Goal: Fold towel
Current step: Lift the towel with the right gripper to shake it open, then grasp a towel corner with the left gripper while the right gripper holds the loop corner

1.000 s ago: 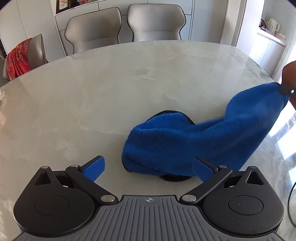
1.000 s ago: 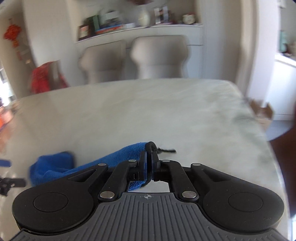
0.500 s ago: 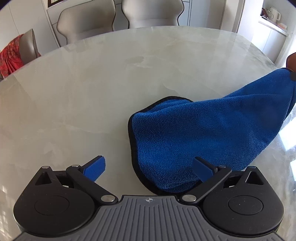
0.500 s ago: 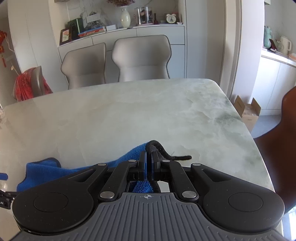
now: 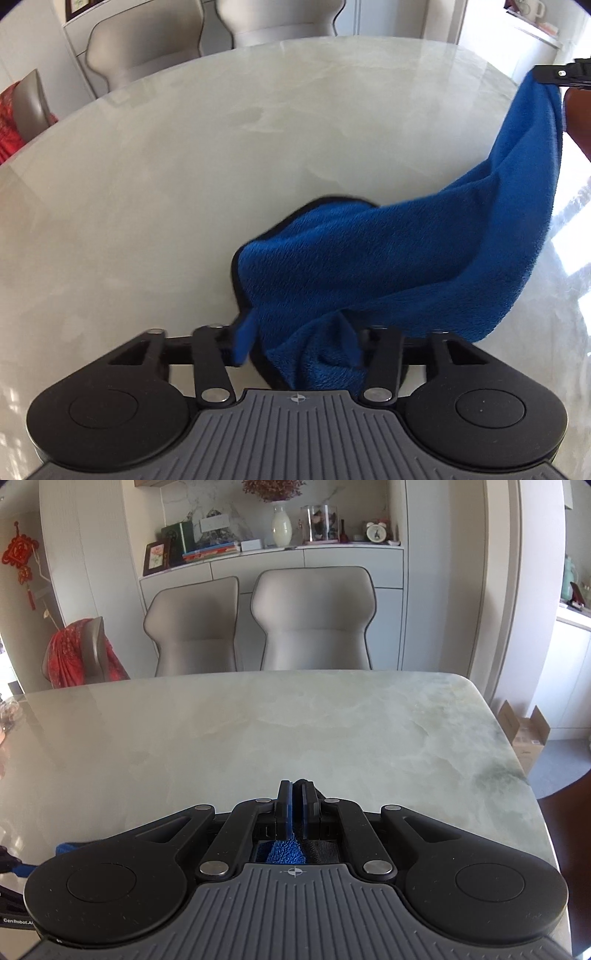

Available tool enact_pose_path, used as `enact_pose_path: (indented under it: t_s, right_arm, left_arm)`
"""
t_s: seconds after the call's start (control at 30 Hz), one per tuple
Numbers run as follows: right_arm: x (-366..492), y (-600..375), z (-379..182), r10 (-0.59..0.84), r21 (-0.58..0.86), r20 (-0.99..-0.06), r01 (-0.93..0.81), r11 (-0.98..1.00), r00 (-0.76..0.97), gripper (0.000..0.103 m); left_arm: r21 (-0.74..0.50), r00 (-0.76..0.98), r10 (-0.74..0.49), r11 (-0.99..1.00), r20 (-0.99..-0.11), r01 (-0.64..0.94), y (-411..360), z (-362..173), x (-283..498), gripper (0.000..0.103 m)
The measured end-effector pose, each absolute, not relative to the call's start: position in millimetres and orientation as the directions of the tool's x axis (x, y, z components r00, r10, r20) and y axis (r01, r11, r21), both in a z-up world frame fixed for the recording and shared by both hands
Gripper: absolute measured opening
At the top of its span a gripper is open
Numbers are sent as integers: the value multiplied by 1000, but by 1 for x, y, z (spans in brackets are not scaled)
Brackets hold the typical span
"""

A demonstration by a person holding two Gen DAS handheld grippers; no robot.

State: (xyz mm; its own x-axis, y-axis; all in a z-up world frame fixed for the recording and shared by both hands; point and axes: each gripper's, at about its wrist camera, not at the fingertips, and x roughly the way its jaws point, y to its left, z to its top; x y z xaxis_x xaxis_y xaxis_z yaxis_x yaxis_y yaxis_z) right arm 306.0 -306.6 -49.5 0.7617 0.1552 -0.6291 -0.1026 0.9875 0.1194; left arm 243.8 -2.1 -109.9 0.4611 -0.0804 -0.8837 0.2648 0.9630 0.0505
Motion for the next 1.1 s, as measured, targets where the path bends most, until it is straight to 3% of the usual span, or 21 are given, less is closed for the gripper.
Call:
enact_pose_path:
  t_s: [0.03,0.1,0.17,0.2,0.27,0.3,0.37,0.4,0.6,0.83,1.1]
  right_arm:
    - [313,-307,-50,148,121,-629,-92,988,763,5]
    - [324,-309,-53,135,123,-631,-73,990,764,8]
    - [328,-314,-54,129,141,-624,-51,989,770,15]
    - [328,-316,-54,134,155,-622,-46,987,772,18]
    - [320,-320,-52,148,180,-603,-47,982,784,37]
    - [312,-323,-51,151,182,-590,-52,982,793,38]
    - [298,-324,-54,142,164,-600,-53,985,787,38]
    - [290,-326,-58,143,161,-618,-53,986,773,38]
    - [253,-321,-99,174,177,-722,-65,982,669,38]
    - [250,-327,-116,173,250,-727,23,968,664,38]
    - [256,-324,-125,168,246,-737,28,969,655,38]
  left_arm:
    - [79,471,-54,963,-880,257,-4,-110,250,3]
    - [151,493,16,960,-870,235,-7,-112,265,1]
    - [135,498,12,968,-867,212,-4,-109,279,2]
    - [118,508,1,973,-861,198,-1,-104,282,4]
    - [108,537,-12,976,-844,191,4,-94,277,16]
    - [109,555,-16,975,-832,192,6,-88,273,21]
    - [115,577,-22,973,-816,200,8,-80,257,48]
    - [114,580,-25,973,-814,202,9,-79,249,53]
    - [71,505,-30,981,-863,179,10,-92,203,55]
    - [-45,400,-64,997,-914,56,20,-113,197,55]
    - [-92,354,-82,996,-932,-13,19,-124,208,72]
